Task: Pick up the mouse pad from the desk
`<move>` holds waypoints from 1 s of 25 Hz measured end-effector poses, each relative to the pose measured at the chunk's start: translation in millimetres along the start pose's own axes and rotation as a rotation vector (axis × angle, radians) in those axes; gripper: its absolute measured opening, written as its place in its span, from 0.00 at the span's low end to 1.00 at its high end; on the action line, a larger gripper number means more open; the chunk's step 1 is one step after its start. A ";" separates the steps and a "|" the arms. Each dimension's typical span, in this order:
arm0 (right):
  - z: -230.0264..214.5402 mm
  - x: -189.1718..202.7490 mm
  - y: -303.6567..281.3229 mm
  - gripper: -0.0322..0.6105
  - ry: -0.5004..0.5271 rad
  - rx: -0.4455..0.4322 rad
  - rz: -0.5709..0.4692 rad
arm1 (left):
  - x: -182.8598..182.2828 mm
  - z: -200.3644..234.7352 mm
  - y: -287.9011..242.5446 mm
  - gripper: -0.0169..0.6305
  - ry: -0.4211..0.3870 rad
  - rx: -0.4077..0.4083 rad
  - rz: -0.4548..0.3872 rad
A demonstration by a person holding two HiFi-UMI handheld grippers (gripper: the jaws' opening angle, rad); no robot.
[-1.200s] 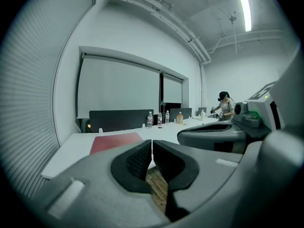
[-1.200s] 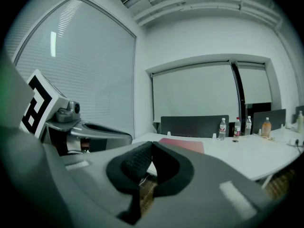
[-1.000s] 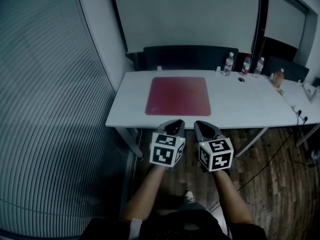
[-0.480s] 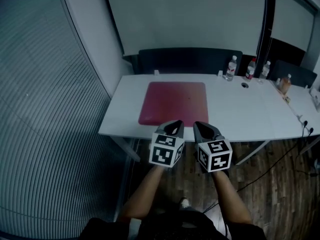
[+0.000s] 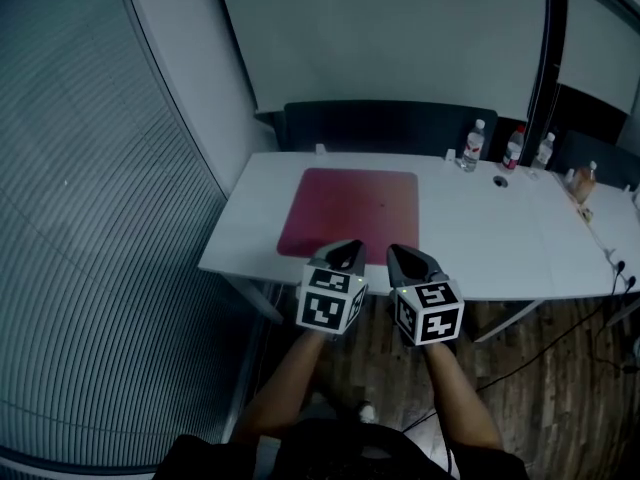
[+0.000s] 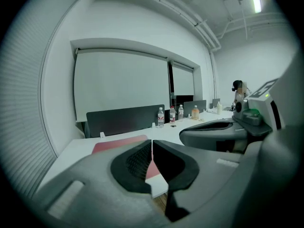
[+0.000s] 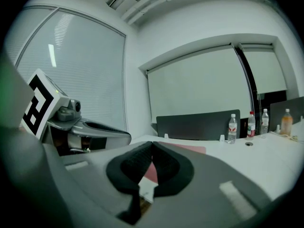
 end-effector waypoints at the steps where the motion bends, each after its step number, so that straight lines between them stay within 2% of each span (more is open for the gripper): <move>1: -1.9 2.0 -2.8 0.05 -0.008 -0.001 0.001 | 0.6 1.8 -1.7 0.05 -0.002 -0.004 0.002; 10: -9.6 3.1 -33.0 0.05 -0.008 0.005 0.012 | 2.6 25.3 -22.7 0.05 0.007 -0.004 0.008; 25: -9.8 -16.4 -148.4 0.05 0.015 0.089 0.031 | -5.9 139.3 -87.4 0.05 0.025 0.059 -0.006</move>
Point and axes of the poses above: the fingertips, and each gripper's own axes: y backward along the fingers, z to its left, x out of its underside, the point moved 4 cm from there along y, backward along the fingers, and after that the axes turned 3 degrees about x, right-handed, at the moved point
